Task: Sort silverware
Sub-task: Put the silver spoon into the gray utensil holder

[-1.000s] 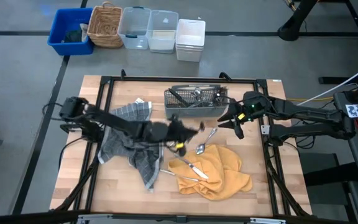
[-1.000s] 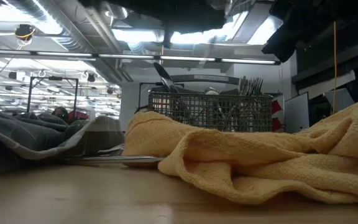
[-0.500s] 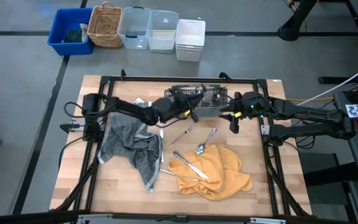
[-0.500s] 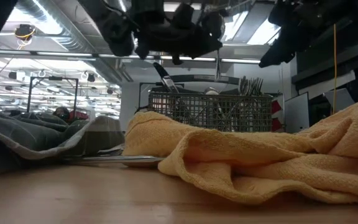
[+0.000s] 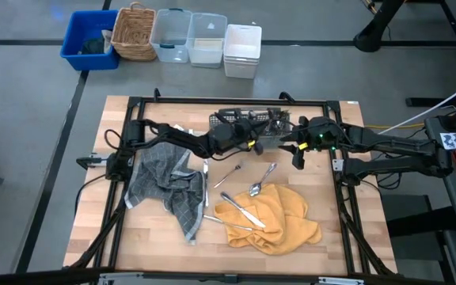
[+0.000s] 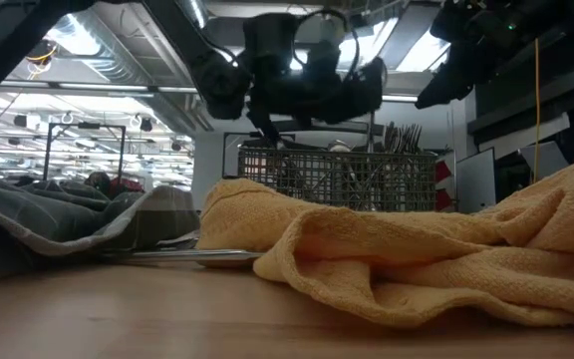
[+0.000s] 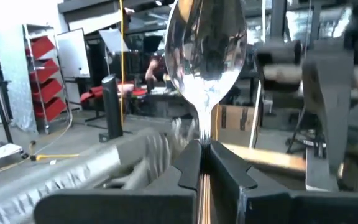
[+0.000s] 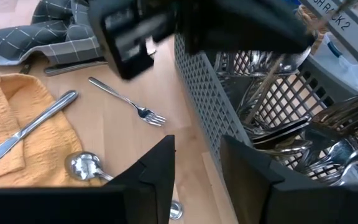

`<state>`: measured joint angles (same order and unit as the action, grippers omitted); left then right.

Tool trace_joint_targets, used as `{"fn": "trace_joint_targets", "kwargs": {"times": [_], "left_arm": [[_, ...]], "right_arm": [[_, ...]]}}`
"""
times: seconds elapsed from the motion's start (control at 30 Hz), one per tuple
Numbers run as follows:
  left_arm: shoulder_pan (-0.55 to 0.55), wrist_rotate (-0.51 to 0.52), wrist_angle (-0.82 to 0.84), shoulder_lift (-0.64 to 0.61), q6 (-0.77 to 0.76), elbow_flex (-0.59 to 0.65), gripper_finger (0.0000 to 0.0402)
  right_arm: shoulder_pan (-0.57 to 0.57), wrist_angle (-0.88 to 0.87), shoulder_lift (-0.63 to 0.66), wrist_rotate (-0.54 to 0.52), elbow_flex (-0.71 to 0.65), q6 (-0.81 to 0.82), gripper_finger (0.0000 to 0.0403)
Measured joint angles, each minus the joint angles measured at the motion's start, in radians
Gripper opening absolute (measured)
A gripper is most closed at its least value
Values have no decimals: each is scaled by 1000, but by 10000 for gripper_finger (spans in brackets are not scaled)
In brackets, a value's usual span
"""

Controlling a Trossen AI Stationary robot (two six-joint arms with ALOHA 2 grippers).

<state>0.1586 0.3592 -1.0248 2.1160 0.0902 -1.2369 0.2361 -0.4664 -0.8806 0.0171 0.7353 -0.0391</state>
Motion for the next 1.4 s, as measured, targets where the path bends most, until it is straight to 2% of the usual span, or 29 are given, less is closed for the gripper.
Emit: {"fn": "trace_joint_targets", "kwargs": {"times": [0.13,0.33,0.5,0.8,1.03,1.27,1.4], "left_arm": [[-1,-1,18,23,11,0,12],[-2,-1,129,24,11,0,20],[-6,1,190,24,12,0,50],[-26,21,200,24,15,0,115],[-59,22,194,-5,15,0,127],[-95,22,209,-86,13,0,127],[-114,22,225,-146,-27,1,127]], "right_arm": [[0,0,0,0,0,0,128],[0,0,0,0,0,0,128],[0,0,0,0,0,0,128],[0,-1,0,0,0,0,128],[0,-14,-1,4,0,-60,128],[-1,-11,-38,129,1,-149,128],[-1,-6,-107,152,1,-176,128]]}}
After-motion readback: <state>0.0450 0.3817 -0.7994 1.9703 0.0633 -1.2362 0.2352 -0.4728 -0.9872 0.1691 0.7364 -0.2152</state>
